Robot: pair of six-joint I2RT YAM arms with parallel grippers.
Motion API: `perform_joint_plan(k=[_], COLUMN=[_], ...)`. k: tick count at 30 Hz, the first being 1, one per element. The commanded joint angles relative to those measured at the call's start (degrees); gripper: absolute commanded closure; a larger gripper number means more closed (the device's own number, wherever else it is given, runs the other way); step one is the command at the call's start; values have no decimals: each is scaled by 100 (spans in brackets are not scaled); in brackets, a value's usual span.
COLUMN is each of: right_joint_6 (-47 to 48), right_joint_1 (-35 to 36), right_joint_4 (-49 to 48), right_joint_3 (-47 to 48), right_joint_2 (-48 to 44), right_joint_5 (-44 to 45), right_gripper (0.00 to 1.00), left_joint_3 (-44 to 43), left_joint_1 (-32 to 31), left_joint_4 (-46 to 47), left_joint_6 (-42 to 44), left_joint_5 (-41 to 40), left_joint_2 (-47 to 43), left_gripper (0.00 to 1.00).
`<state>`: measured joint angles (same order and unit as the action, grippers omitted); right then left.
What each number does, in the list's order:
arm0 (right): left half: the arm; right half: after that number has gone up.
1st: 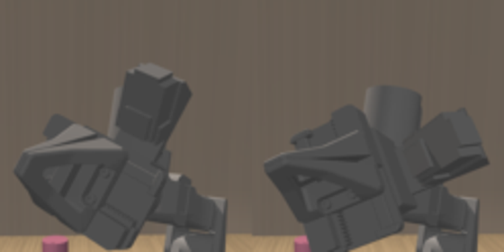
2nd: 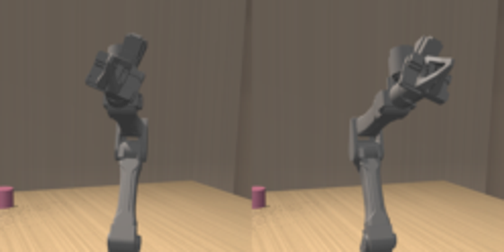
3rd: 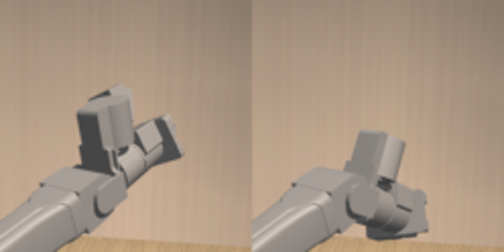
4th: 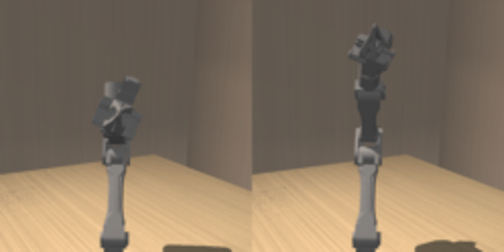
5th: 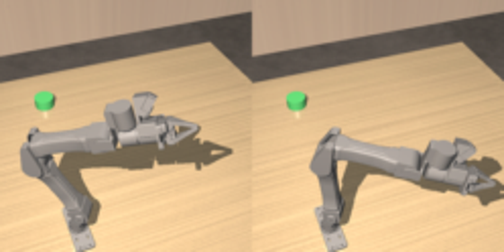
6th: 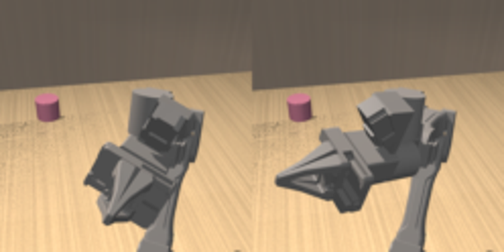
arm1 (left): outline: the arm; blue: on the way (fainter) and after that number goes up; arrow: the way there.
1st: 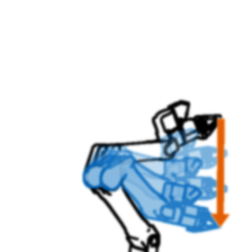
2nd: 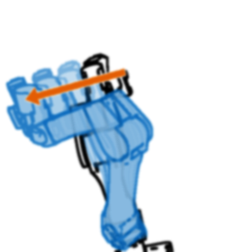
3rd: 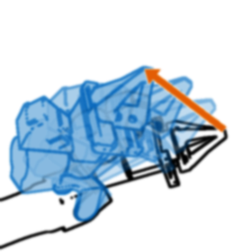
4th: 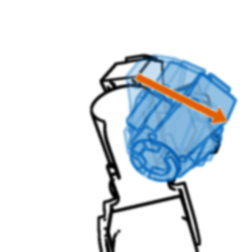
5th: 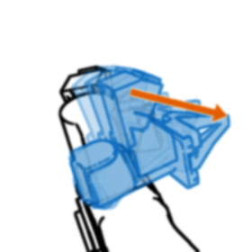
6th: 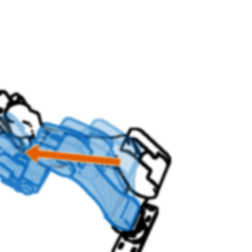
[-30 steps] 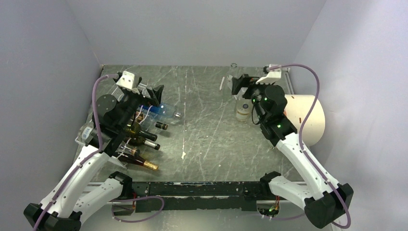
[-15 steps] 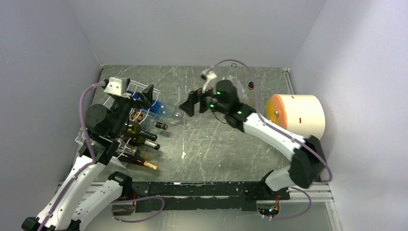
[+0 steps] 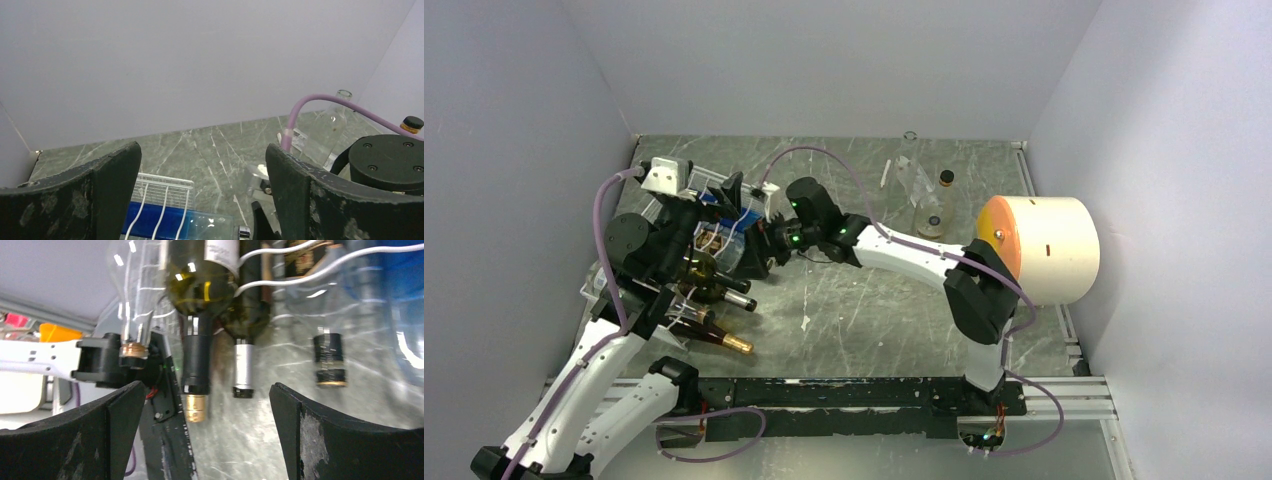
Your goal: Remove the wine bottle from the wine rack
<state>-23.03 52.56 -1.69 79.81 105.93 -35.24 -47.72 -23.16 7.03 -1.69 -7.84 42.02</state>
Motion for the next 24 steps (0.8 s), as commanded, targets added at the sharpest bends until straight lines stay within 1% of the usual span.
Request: perform_joint_plan(k=[1,9,14,20,24], right_joint_6=[83,-139,-225,-347,-417], right_joint_1=[172,348,454,532,529], right_joint_4=[244,187,439,568,531], right_joint_3=[559,973,1490,1906,1978], right_joint_2=[400,937,1550,1919,1993], right_joint_5=[-7,-182,-459,-792,-1081], right_gripper=[1,9,19,40,43], left_joint_3=[-48,-104,-95,-95,-129], left_joint_1=[97,144,147,154,156], left_joint_4=[129,79,80,83,53], left_joint_6=[20,20,11,2,-15], left_joint_5=[123,203,225,265,288], left_joint_2=[37,157,157,171,201], left_gripper=[1,1,1,1,1])
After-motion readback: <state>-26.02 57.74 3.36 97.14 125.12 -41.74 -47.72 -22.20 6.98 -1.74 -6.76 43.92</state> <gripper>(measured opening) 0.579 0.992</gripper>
